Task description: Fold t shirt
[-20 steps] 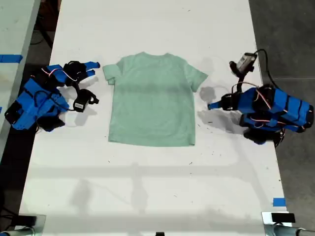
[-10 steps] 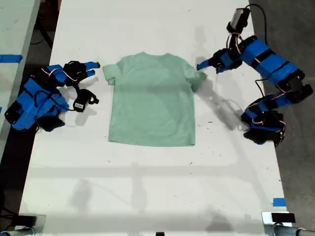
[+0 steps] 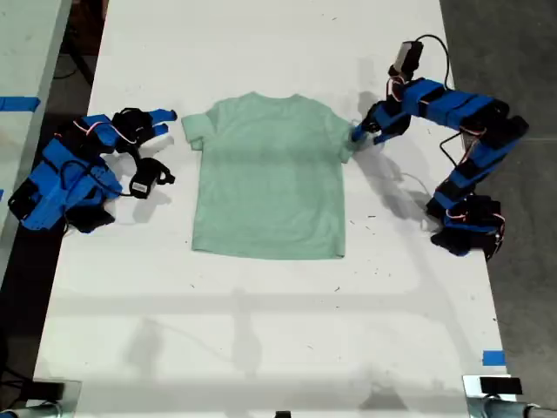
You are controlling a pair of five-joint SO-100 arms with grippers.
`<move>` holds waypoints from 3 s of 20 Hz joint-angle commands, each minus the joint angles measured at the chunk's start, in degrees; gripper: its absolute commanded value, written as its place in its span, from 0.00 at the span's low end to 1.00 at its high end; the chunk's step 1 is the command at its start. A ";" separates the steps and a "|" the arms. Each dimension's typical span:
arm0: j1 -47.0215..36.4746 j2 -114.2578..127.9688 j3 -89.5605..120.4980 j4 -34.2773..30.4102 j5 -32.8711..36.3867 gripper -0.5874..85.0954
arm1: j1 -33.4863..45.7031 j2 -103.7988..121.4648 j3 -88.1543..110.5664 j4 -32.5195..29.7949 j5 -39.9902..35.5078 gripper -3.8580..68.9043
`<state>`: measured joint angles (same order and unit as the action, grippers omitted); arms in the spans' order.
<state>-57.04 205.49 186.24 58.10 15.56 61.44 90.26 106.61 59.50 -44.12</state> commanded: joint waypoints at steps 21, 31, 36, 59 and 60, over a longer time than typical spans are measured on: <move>0.18 0.35 2.29 -0.09 -0.26 0.17 | -23.99 6.24 -30.32 2.29 6.06 0.04; 0.18 0.35 2.29 -0.09 -0.26 0.17 | -32.34 -12.74 -42.98 -6.06 8.44 0.04; 0.18 0.35 2.29 -0.09 -0.26 0.17 | -35.16 -18.98 -43.15 -8.53 9.58 0.25; 0.26 0.35 2.29 -0.09 -0.26 0.17 | -39.11 110.57 68.55 14.50 11.60 0.08; 0.26 0.35 2.29 -0.09 -0.26 0.17 | -39.11 110.57 69.61 15.21 11.87 0.11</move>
<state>-57.04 205.49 186.24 58.10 15.56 21.36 199.78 173.50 74.00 -31.20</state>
